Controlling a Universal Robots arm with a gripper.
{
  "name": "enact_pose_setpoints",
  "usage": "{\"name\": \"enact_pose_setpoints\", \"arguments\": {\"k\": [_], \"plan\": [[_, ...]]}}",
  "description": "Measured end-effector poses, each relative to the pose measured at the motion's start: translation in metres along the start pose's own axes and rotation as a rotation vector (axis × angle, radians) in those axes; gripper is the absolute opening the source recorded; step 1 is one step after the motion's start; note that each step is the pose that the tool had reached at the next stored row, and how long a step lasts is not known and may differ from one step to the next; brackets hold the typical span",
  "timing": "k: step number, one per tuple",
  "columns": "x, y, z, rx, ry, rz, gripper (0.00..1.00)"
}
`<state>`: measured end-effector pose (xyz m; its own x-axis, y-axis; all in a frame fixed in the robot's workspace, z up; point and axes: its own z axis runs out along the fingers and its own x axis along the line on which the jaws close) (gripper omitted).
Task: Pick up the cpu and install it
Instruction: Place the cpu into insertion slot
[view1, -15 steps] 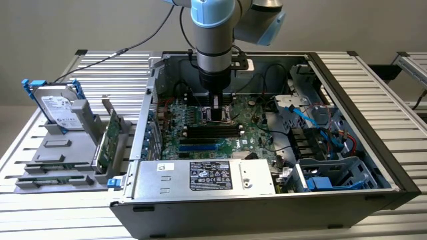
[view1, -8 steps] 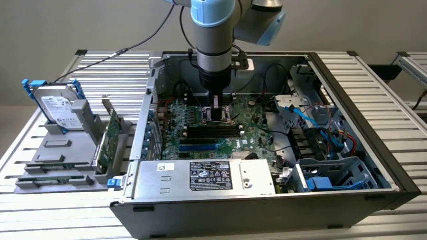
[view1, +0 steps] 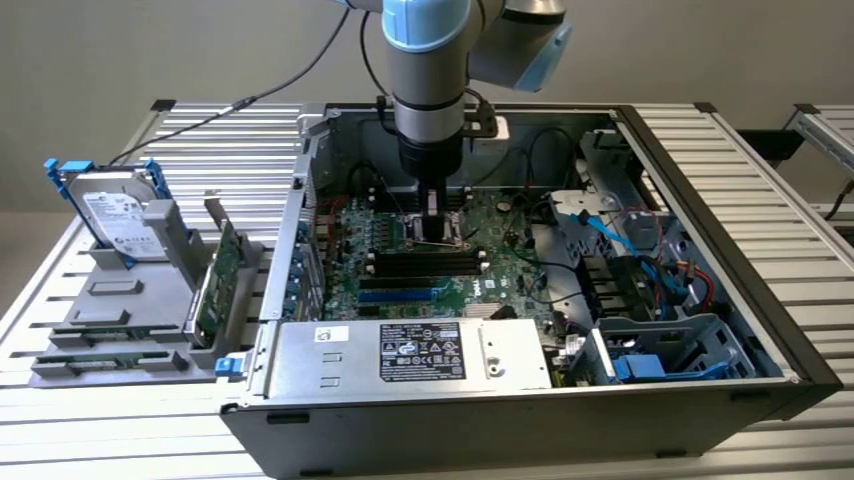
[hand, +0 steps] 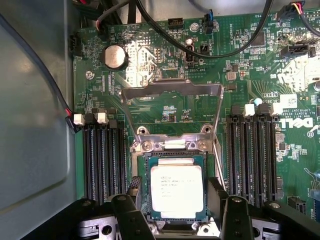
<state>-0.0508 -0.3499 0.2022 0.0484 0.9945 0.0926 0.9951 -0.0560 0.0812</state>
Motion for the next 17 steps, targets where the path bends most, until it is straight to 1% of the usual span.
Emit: {"name": "enact_pose_setpoints", "arguments": {"k": [4,9,11,17], "plan": [[0.000,0.0004,-0.0046,0.0000,0.0000,0.001,0.63],[0.001,0.0013,-0.0156,0.0000,0.0000,0.001,0.63],[0.002,0.0016,-0.0186,-0.0001,0.0001,0.001,0.63],[0.002,0.0015,-0.0183,0.0002,0.0001,0.001,0.63]]}}
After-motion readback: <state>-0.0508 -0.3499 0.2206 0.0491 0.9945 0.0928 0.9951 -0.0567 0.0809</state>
